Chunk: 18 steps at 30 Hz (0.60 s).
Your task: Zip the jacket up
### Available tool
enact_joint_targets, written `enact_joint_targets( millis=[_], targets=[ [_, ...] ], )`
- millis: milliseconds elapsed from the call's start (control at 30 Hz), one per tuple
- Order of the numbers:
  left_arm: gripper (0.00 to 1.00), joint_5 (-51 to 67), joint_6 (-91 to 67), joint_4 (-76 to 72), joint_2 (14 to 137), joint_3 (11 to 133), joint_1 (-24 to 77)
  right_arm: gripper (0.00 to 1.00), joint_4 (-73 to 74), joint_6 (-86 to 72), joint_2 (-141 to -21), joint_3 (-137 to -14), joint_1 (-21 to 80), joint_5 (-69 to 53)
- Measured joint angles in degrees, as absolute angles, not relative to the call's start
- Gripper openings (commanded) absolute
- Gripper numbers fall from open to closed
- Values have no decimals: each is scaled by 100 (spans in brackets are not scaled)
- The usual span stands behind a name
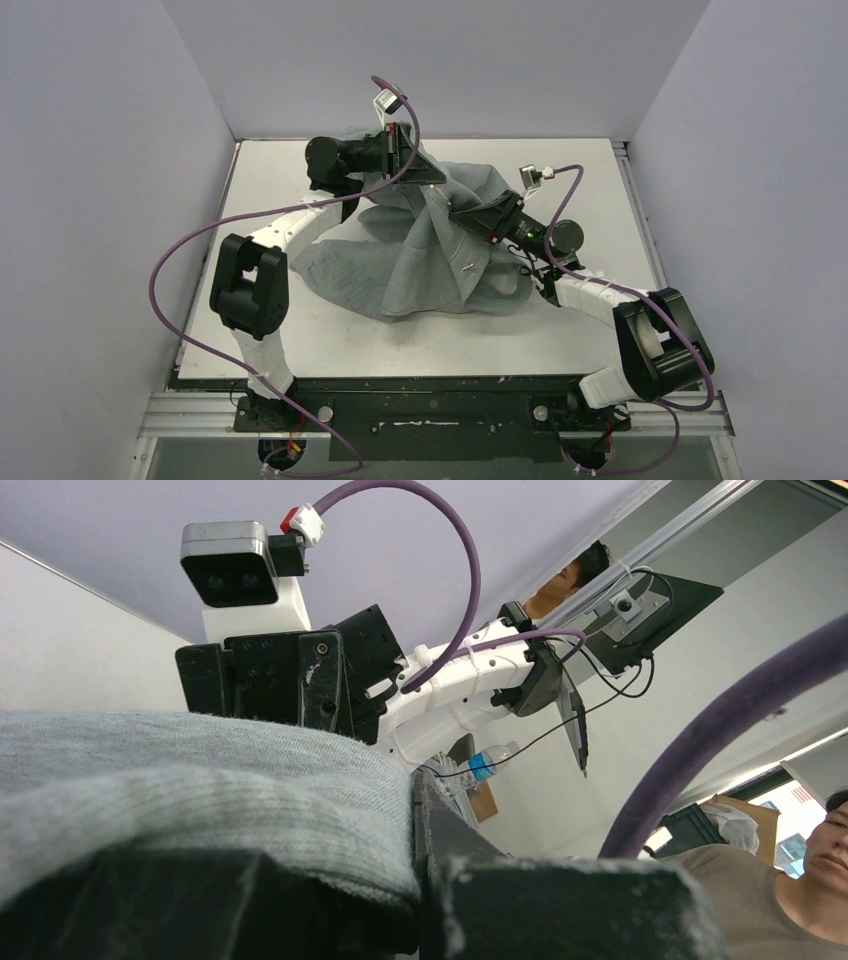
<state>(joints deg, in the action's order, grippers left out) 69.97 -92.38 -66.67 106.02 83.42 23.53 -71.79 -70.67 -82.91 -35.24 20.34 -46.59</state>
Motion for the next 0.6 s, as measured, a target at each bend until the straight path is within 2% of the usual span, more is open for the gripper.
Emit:
enact_joint_targets(
  millis=[167, 333, 600],
  targets=[
    [0, 6997, -9135, -6624, 10602, 8342, 2353, 20, -7570, -7306, -8353, -3527, 2034, -4657],
    [0, 6960, -8619, -6178, 10595, 8342, 2353, 16, -7677, -7338, -8353, -3531, 2034, -4654],
    [0, 6713, -6906, -4115, 10259, 8342, 2346, 11, -7179, -7008, -8187, -3535, 2034, -4587]
  ],
)
